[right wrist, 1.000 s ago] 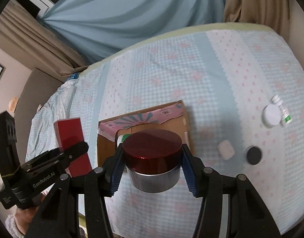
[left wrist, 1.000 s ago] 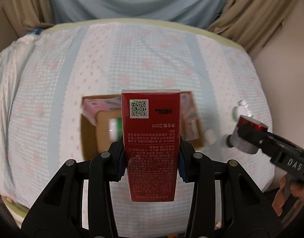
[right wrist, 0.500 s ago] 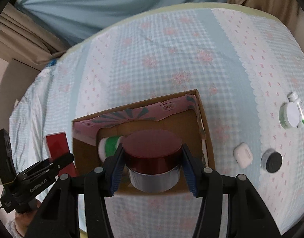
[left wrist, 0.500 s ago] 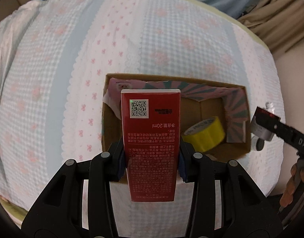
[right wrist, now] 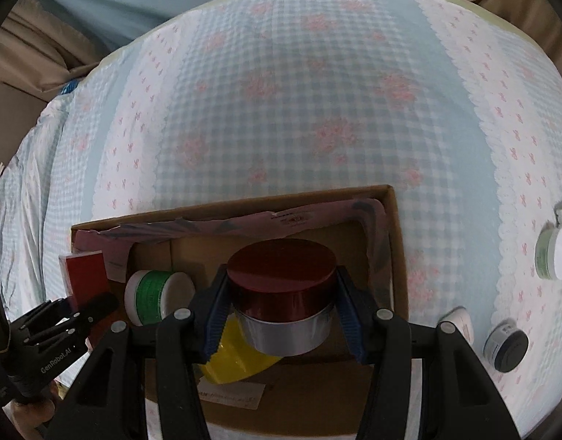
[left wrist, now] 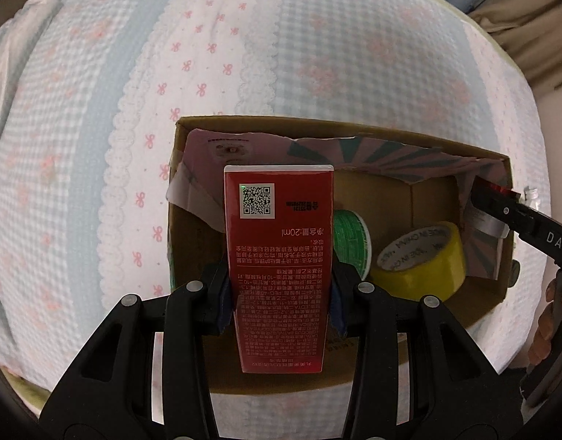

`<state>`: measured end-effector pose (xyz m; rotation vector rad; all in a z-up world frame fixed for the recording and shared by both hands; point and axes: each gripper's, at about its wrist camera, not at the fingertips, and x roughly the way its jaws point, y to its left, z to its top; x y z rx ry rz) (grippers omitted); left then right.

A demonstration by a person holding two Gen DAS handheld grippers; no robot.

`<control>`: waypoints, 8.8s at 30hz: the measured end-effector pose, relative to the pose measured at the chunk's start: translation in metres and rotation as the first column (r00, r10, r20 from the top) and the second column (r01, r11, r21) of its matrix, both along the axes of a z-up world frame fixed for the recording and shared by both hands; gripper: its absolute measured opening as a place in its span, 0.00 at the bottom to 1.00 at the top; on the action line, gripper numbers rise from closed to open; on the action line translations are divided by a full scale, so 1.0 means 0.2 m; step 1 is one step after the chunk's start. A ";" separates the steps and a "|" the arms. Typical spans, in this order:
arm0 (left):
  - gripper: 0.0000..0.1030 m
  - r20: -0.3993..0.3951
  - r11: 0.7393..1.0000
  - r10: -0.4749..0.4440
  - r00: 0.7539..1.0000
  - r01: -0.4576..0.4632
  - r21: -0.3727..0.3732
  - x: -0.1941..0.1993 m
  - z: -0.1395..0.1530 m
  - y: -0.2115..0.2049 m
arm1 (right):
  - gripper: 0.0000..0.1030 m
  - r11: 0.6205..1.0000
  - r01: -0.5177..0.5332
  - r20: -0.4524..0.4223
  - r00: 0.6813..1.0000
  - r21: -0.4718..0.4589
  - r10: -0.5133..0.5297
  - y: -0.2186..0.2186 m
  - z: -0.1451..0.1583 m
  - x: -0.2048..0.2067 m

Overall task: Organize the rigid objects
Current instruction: 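Open both tools to release the red box and jar into the box, then move both tools back toward the black jar and pill bottle, then grasp the black-lidded jar with the left tool while the right tool grasps the pill bottle, then carry the black jar and pill bottle over the cardboard box with both tools, then open both tools to drop the black jar and pill bottle into the box, then move both tools toward the earbud case and white round jar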

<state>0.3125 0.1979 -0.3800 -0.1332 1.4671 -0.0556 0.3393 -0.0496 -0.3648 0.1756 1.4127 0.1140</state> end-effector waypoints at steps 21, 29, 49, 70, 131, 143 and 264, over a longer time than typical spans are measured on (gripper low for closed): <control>1.00 0.086 1.000 -0.004 0.996 0.005 -0.014 -0.14 0.15 0.00 | 1.00 0.999 -0.022 0.045 0.999 0.024 0.021 0.05 0.14 -0.10; 1.00 0.157 1.000 0.019 0.987 -0.015 -0.027 -0.29 0.44 0.01 | 1.00 0.999 -0.015 0.107 0.994 0.034 0.011 0.04 0.38 -0.26; 1.00 0.342 0.997 0.011 0.939 0.015 -0.072 -0.76 1.03 -0.38 | 1.00 0.999 0.049 0.280 0.959 -0.011 -0.044 -0.34 1.08 -0.86; 1.00 0.343 0.999 0.033 0.939 -0.016 -0.052 -0.89 0.82 -1.64 | 1.00 0.994 -0.045 0.273 0.959 -0.100 0.071 -1.67 0.91 -0.80; 0.53 0.146 0.993 -0.041 0.988 0.056 -0.102 -0.54 -0.34 -2.24 | 0.45 0.983 -0.143 -0.111 0.985 -0.112 0.131 -2.06 -0.28 -0.09; 0.53 0.273 0.988 -0.041 0.961 0.079 -0.129 -0.61 0.13 -2.17 | 0.45 0.996 -0.035 0.052 0.998 -0.080 0.039 -2.06 0.27 -0.36; 1.00 0.346 0.999 -0.013 0.938 0.027 -0.036 -0.84 0.82 -0.39 | 1.00 0.994 0.109 0.194 0.975 -0.008 -0.106 -0.54 0.85 -0.92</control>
